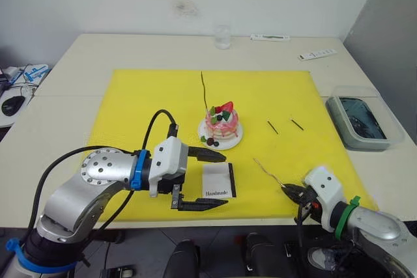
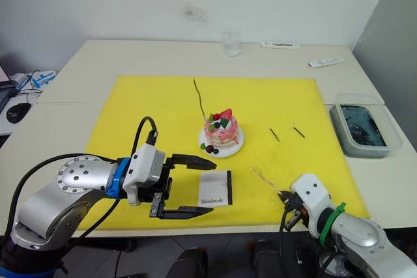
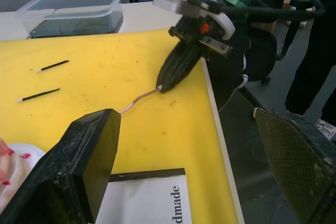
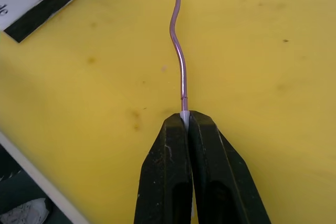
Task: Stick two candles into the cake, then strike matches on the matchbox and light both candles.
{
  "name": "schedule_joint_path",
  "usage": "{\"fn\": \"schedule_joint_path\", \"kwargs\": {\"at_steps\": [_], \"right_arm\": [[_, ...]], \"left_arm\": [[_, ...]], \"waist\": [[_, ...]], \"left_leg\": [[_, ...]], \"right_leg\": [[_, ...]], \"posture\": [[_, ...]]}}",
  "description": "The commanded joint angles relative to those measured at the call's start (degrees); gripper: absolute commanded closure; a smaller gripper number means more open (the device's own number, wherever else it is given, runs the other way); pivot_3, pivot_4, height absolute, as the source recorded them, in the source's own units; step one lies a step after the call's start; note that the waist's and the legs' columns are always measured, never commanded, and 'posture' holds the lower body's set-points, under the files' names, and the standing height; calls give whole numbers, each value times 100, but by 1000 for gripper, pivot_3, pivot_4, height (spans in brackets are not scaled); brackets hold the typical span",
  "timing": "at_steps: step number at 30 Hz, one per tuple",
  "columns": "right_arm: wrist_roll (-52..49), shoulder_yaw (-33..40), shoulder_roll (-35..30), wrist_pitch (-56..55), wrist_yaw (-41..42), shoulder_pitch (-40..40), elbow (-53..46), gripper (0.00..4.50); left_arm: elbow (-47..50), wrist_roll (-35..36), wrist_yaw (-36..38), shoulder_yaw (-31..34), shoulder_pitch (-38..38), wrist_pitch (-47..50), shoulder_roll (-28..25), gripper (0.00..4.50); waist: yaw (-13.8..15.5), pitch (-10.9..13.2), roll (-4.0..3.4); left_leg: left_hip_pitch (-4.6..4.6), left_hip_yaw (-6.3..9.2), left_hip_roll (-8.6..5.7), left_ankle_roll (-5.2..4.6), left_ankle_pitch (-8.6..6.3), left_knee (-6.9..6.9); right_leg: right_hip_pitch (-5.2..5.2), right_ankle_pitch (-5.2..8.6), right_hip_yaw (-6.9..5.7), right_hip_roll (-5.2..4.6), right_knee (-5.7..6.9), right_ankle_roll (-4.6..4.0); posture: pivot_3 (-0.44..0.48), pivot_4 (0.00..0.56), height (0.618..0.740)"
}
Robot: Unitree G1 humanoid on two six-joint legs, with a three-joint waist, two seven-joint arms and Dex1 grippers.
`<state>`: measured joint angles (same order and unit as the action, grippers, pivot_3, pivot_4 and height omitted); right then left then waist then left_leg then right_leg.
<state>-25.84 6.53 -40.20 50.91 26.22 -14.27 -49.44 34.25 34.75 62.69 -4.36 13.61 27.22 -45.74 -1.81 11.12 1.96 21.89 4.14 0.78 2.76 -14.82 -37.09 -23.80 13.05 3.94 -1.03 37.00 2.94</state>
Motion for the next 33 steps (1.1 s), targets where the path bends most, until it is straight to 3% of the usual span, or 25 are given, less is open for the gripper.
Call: {"fn": "schedule_joint_path", "kwargs": {"at_steps": [1, 6, 11, 23, 30, 33], "right_arm": [[-207, 957, -639, -235, 752, 189, 196, 4470], [95, 1630, -1641, -1426, 2296, -32, 1592, 4470], [446, 1801, -2024, -2536, 3252, -361, 2736, 4470], [488, 1486, -1903, -2272, 3209, -217, 2896, 4470], [433, 1618, -2017, -2070, 3312, -160, 2725, 2026], [277, 1897, -2188, -1793, 3389, -75, 2498, 2026]], "left_arm": [[158, 36, -62, -16, 116, -4, 46, 0], [159, 29, -100, -151, 204, 20, 144, 0], [196, 25, -156, -235, 221, 35, 216, 0], [129, -66, -150, -312, 198, -67, 296, 0], [84, -177, -113, -344, 121, -172, 341, 0], [74, -202, -96, -320, 71, -195, 328, 0]], "waist": [[2, 0, 0], [1, 0, 1], [2, 0, 1], [-4, 0, 1], [-3, 0, 0], [-4, 0, -1]], "left_leg": [[0, -1, -2, 0, 0, 0], [-7, 1, -3, -1, 0, 0], [-7, -2, -3, -1, 0, 1], [-21, -1, -4, -1, 1, -10], [-20, -1, -4, -1, 0, -8], [-20, -1, -4, -1, 0, -8]], "right_leg": [[0, -1, 2, -1, 0, 1], [11, -1, -1, 0, -4, 2], [12, 0, 0, 0, -4, 0], [28, -3, 3, 0, 1, 5], [28, -2, 3, 0, -1, 4], [28, -2, 4, 0, 0, 4]], "posture": [[0, 150, 740], [0, 150, 740], [0, 150, 740], [0, 150, 740], [0, 150, 740], [0, 150, 740]]}}
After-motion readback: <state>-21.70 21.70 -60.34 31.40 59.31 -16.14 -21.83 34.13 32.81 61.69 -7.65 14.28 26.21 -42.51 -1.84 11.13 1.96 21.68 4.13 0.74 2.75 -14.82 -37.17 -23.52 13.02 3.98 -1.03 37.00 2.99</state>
